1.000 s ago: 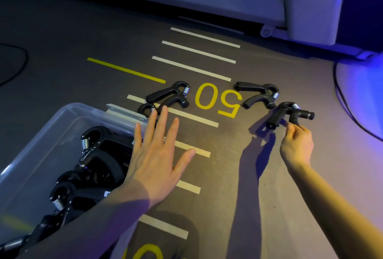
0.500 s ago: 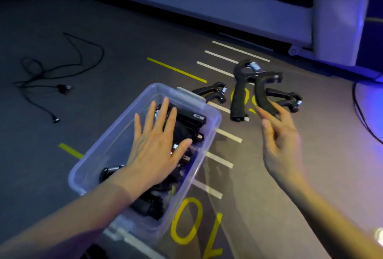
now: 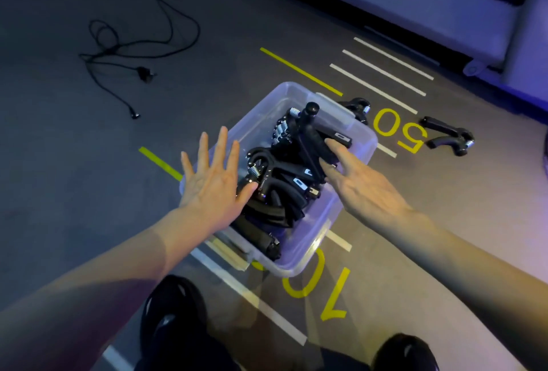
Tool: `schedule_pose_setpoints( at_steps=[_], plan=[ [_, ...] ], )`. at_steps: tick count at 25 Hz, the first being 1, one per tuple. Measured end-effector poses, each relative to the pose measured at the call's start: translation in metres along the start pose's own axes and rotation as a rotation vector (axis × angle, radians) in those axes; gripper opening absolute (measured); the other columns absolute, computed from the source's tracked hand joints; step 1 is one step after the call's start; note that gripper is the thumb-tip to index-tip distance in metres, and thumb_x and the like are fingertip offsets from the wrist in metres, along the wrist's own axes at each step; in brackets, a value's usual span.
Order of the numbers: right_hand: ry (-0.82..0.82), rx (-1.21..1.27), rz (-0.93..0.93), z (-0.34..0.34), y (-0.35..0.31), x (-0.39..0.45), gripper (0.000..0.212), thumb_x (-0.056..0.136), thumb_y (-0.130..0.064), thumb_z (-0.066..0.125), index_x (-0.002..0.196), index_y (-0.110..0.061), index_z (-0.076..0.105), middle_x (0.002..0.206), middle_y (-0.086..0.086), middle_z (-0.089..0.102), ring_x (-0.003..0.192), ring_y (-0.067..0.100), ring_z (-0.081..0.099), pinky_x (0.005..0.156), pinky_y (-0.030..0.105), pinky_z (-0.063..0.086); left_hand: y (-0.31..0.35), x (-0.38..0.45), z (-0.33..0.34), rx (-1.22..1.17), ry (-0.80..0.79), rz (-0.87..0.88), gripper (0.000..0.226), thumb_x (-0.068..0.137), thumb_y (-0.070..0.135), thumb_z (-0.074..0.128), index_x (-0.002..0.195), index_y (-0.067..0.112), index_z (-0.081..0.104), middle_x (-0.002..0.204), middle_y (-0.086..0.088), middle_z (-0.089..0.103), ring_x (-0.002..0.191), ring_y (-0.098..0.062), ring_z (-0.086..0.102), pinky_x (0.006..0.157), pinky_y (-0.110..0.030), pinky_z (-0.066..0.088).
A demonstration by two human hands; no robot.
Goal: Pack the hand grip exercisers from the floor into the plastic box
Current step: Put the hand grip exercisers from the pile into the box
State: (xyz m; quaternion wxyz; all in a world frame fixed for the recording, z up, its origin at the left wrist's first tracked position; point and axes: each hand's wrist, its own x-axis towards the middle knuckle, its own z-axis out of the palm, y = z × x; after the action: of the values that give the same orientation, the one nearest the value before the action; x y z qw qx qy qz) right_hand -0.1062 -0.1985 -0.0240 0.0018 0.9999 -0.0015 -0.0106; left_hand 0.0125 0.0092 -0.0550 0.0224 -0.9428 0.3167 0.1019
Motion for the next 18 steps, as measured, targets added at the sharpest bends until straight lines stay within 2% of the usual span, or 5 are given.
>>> schedule_pose_setpoints(
  at_steps=[3,7,11,14,18],
  plan=[
    [0.034,-0.302,-0.111,0.009,-0.002,0.010,0.036,0.073,-0.013,0.074,0.105,0.004,0.068,0.133,0.020,0.054,0.113,0.028,0.059,0.071,0.028,0.053,-0.007,0.000,0.007,-0.016,-0.023,0.002,0.080,0.091,0.061,0.019,0.148,0.014,-0.010,0.154,-0.007,-0.024,0.142,-0.034,-0.016,0.111,-0.058,0.007],
    [-0.066,-0.321,-0.339,0.017,-0.010,0.008,0.036,0.092,-0.023,0.048,0.088,0.003,0.072,0.142,0.016,0.046,0.137,0.028,0.029,0.110,0.034,0.024,-0.006,-0.001,0.008,-0.038,-0.013,0.006,0.078,0.092,0.060,0.021,0.148,0.014,-0.009,0.155,-0.008,-0.021,0.143,-0.031,-0.011,0.111,-0.057,0.008],
    [-0.432,0.031,-0.230,0.014,-0.024,0.005,0.046,0.101,-0.038,0.031,0.120,-0.006,0.058,0.160,-0.006,0.000,0.145,0.011,-0.012,0.114,0.026,0.015,-0.005,-0.001,0.007,-0.037,-0.021,0.002,0.079,0.092,0.060,0.022,0.148,0.014,-0.008,0.154,-0.008,-0.022,0.143,-0.031,-0.011,0.111,-0.056,0.007],
    [-0.534,0.196,-0.132,0.017,-0.026,0.008,0.045,0.098,-0.045,0.033,0.118,-0.014,0.060,0.159,-0.011,-0.009,0.147,0.008,-0.006,0.114,0.033,0.027,-0.005,-0.001,0.010,-0.019,-0.014,0.007,0.079,0.091,0.061,0.021,0.148,0.015,-0.007,0.154,-0.009,-0.023,0.143,-0.031,-0.012,0.111,-0.056,0.006],
    [-0.579,0.114,-0.097,0.019,-0.032,0.016,0.045,0.099,-0.046,0.031,0.136,-0.025,0.046,0.159,-0.004,-0.012,0.148,0.026,0.002,0.118,0.041,0.012,-0.005,0.000,0.013,-0.005,-0.008,0.006,0.078,0.091,0.062,0.020,0.148,0.016,-0.007,0.153,-0.009,-0.026,0.142,-0.032,-0.014,0.112,-0.056,0.005]
  ],
)
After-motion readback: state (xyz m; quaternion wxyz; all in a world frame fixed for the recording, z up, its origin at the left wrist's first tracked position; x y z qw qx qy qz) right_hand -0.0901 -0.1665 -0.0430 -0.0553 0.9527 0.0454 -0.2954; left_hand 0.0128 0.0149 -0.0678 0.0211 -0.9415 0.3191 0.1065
